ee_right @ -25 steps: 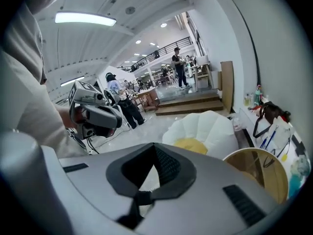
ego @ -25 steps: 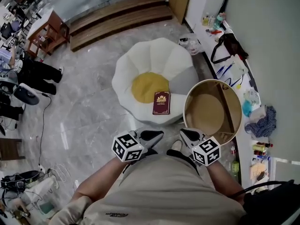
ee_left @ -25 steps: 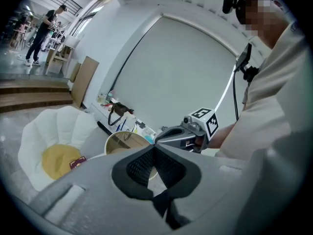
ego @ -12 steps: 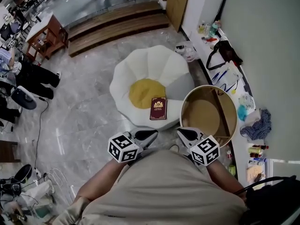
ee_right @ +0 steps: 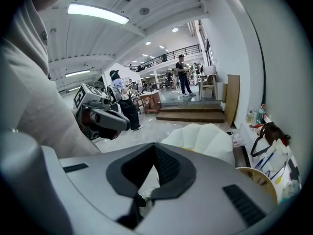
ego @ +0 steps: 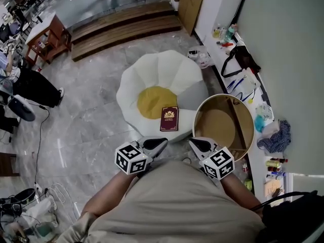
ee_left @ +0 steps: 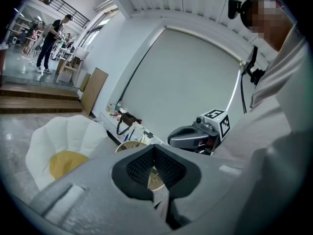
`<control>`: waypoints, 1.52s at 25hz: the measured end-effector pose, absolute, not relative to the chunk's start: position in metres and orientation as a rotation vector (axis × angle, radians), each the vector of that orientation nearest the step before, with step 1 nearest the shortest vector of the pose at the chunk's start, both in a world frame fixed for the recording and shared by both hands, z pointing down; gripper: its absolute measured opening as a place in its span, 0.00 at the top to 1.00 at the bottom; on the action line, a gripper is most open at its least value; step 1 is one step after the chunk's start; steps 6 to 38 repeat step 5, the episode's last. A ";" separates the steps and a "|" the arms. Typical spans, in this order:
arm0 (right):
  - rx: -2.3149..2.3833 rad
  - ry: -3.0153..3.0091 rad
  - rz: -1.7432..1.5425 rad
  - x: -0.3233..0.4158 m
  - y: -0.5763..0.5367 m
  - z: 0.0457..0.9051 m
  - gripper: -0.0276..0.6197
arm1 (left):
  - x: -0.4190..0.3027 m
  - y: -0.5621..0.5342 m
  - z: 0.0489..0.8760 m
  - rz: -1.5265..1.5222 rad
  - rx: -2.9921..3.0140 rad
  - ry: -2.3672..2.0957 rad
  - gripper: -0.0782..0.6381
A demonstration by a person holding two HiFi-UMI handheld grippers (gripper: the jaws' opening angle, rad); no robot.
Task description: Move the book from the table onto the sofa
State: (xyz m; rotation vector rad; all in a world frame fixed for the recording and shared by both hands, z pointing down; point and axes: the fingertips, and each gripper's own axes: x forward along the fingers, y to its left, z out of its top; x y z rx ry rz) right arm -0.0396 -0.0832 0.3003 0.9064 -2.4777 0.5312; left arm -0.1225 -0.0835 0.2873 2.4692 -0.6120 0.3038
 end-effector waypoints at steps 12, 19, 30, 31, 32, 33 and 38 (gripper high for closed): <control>0.921 -2.471 0.538 -0.043 -0.095 0.299 0.94 | -0.126 -0.096 0.290 0.304 2.463 -0.605 0.88; 0.921 -2.471 0.538 -0.043 -0.095 0.299 0.94 | -0.126 -0.096 0.290 0.304 2.463 -0.605 0.88; 0.921 -2.471 0.538 -0.043 -0.095 0.299 0.94 | -0.126 -0.096 0.290 0.304 2.463 -0.605 0.88; 0.921 -2.471 0.538 -0.043 -0.095 0.299 0.94 | -0.126 -0.096 0.290 0.304 2.463 -0.605 0.88; 0.921 -2.471 0.538 -0.043 -0.095 0.299 0.94 | -0.126 -0.096 0.290 0.304 2.463 -0.605 0.88; 0.921 -2.471 0.538 -0.043 -0.095 0.299 0.94 | -0.126 -0.096 0.290 0.304 2.463 -0.605 0.88; 0.921 -2.471 0.538 -0.043 -0.095 0.299 0.94 | -0.126 -0.096 0.290 0.304 2.463 -0.605 0.88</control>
